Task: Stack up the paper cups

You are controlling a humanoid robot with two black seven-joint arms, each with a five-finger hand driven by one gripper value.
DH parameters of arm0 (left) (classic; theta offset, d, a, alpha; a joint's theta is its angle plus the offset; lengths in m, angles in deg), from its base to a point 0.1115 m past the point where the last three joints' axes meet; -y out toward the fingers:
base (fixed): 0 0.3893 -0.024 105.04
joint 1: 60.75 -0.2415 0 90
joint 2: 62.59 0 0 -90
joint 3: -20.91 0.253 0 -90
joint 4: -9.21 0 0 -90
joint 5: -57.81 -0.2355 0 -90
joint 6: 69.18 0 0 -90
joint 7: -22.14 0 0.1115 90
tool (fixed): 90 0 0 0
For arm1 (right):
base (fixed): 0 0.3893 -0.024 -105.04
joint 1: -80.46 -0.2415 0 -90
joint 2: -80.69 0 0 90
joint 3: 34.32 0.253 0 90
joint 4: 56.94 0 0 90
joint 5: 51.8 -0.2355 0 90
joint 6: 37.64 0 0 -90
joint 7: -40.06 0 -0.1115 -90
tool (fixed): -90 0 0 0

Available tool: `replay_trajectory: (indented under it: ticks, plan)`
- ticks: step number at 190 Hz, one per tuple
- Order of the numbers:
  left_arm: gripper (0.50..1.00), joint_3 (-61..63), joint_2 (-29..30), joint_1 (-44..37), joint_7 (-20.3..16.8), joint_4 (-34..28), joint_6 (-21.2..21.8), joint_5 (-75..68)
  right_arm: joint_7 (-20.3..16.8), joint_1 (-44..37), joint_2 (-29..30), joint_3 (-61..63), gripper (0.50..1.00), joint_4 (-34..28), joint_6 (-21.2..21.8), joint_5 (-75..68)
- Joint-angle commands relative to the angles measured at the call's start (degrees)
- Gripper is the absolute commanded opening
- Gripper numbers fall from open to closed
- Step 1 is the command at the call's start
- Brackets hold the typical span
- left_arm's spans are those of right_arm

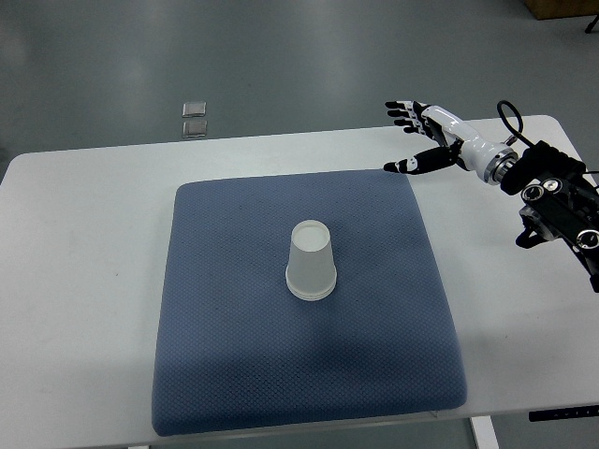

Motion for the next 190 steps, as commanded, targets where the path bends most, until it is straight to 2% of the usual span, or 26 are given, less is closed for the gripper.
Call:
replay_trajectory:
  ticks: [1,28,69,94,117,134,168,190]
  plan:
    - [1.000,0.0,0.0,0.0,0.0,0.0,0.0,0.0,-1.6,0.6,1.1,2.1,0.913,1.9,0.0,-3.3]
    - [1.000,0.0,0.0,0.0,0.0,0.0,0.0,0.0,-5.5,1.0,2.2,4.0,0.913,3.3,-0.1,-8.6]
    - [1.000,0.0,0.0,0.0,0.0,0.0,0.0,0.0,-7.3,2.4,5.3,9.4,0.913,4.0,-0.7,-9.9]
    - [1.000,0.0,0.0,0.0,0.0,0.0,0.0,0.0,-7.3,3.0,7.2,11.3,0.913,4.1,-4.2,-10.0]
    - [1.000,0.0,0.0,0.0,0.0,0.0,0.0,0.0,-6.8,3.7,8.5,11.6,0.913,4.0,-9.7,-10.2]
    - [1.000,0.0,0.0,0.0,0.0,0.0,0.0,0.0,-6.7,4.1,8.6,11.6,0.913,4.0,-11.9,-10.6]
    - [1.000,0.0,0.0,0.0,0.0,0.0,0.0,0.0,-5.4,4.5,8.8,11.6,0.913,3.9,-12.6,-12.0]
    - [1.000,0.0,0.0,0.0,0.0,0.0,0.0,0.0,-1.4,4.9,9.0,11.5,0.915,3.6,-12.7,-12.0]
